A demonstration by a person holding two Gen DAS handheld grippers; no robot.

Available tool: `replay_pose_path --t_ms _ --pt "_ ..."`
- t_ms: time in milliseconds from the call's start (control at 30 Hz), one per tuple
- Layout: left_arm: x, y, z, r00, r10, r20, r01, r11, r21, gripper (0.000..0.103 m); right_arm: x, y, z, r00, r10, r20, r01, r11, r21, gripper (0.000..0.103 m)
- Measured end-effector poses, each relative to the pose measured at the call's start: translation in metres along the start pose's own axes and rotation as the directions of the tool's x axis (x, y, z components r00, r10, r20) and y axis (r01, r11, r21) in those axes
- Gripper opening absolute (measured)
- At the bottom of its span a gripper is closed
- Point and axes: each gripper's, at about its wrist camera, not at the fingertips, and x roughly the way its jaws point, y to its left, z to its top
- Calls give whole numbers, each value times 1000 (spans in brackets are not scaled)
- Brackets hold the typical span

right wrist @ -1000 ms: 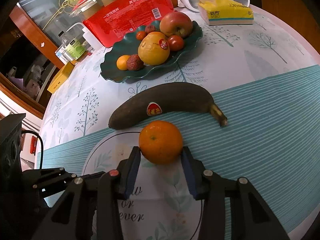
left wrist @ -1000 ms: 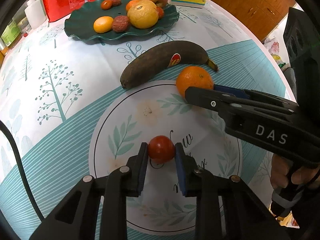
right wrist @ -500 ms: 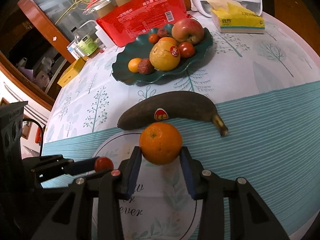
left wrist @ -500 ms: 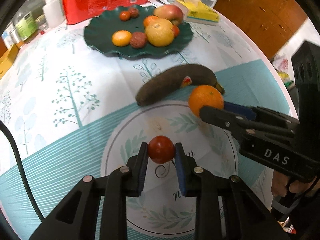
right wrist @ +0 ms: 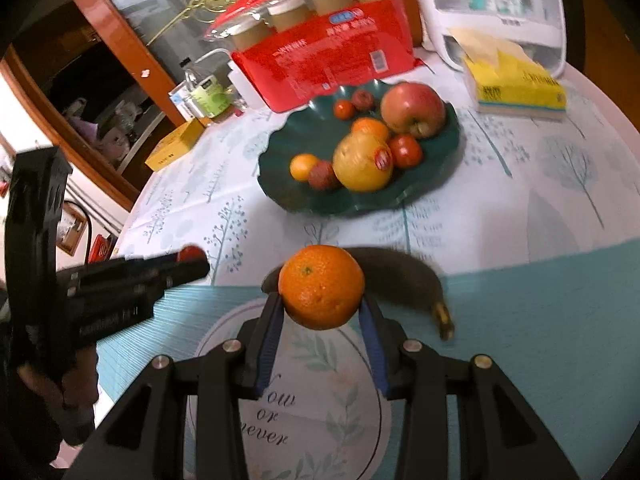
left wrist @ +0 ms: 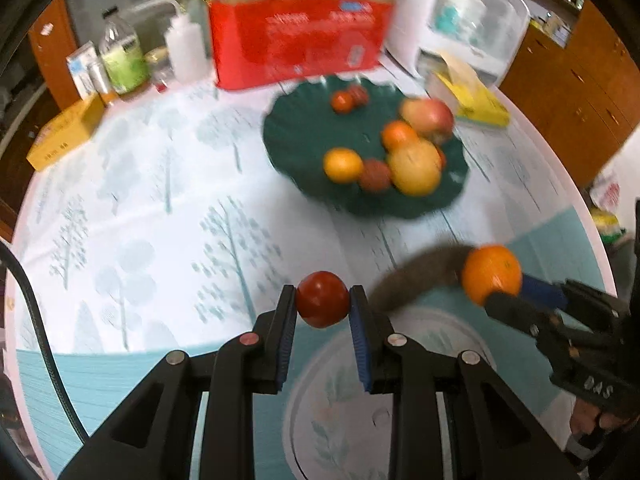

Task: Organize fruits
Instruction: 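Carry the tomato with the left tool while the right tool carries the orange to the green plate, then lower the tomato and orange onto the green plate and open both tools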

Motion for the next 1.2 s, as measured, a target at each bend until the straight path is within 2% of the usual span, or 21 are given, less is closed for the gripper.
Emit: replay_pose_path --t_ms 400,733,933,1200 --pt "4 6 55 993 67 94 -68 998 5 25 5 -3 56 998 33 60 -28 995 -91 39" --pt "23 2 105 987 63 148 -67 998 20 25 18 -6 102 990 38 133 -22 992 -121 39" --pt "42 5 119 990 30 136 -28 1000 -13 25 31 -7 114 988 36 150 -20 994 -110 39" --pt "71 12 118 997 -14 73 19 998 -57 25 57 -11 113 995 33 98 -25 997 -77 39"
